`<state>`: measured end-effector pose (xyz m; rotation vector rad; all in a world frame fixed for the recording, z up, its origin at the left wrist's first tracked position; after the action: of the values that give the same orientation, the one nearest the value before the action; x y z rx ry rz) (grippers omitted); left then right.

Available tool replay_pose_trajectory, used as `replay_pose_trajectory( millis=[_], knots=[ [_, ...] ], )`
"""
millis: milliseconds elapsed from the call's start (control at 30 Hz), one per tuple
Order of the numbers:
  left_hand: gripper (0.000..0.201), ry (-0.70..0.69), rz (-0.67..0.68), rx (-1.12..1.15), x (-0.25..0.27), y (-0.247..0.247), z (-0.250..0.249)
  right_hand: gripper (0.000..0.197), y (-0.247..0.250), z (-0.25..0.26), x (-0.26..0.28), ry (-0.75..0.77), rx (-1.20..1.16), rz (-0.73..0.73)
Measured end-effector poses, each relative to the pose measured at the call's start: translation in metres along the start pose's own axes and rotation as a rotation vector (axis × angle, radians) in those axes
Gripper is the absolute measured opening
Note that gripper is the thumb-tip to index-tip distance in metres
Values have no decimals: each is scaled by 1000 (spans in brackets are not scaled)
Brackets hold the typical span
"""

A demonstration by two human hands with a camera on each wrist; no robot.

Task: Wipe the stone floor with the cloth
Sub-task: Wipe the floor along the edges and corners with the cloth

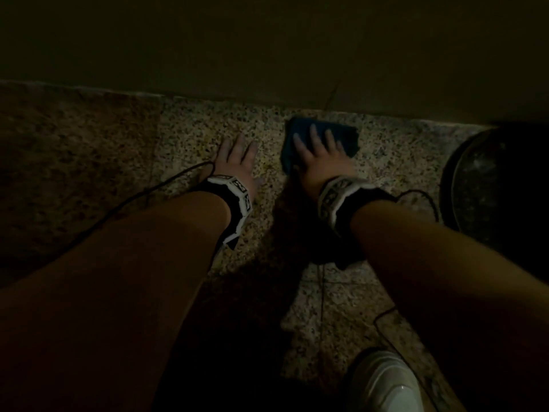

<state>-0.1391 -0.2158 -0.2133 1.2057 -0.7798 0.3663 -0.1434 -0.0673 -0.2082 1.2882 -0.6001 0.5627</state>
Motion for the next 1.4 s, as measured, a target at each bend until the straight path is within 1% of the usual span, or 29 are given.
replay_pose_trajectory(
  millis=[67, 133, 267, 400, 500, 633, 733, 867, 1000, 1200, 1300, 1400],
  knots=[
    [71, -24, -15, 3, -2, -2, 1, 61, 17, -7, -13, -37, -44, 5],
    [71, -24, -22, 0, -3, -3, 3, 61, 25, -9, -18, -45, -52, -6],
    [70, -12, -26, -41, 1, 2, 0, 60, 23, -8, -15, -27, -40, -29],
    [73, 6, -25, 20, 6, 2, 0, 59, 17, -12, -6, 4, 4, 16],
    [75, 2, -30, 60, 10, -1, -2, 61, -2, -19, 9, 8, 59, 71],
    [75, 9, -10, 57, 15, 0, -11, 68, -40, -30, 46, 53, 171, 145],
    [71, -43, -43, -15, 19, 14, -27, 73, -66, -40, 75, 63, 173, 194],
    [70, -111, -50, -111, 22, 34, -53, 79, -90, -49, 104, 53, 145, 245],
    [70, -180, -46, -154, 29, 42, -79, 76, -96, -54, 113, 48, 140, 234],
    [73, -237, -8, -284, 32, 21, -94, 76, -97, -52, 107, 38, 115, 180],
    [80, -233, 3, -274, 32, 18, -91, 75, -90, -55, 99, 24, 97, 158],
    [82, -255, 17, -200, 26, 14, -90, 74, -68, -61, 80, -46, 38, 105]
  ],
)
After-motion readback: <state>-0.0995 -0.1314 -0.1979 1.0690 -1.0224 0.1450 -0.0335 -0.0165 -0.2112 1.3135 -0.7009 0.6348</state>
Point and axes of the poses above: each hand's wrist, its own x-axis away from the middle knuckle, its own y-axis out of the back of the hand, z = x × y, the point moved 10 cm from there along -x, towards the middle knuckle, and after that the axes turned 11 degrees about -x, right-handed, at the moved point
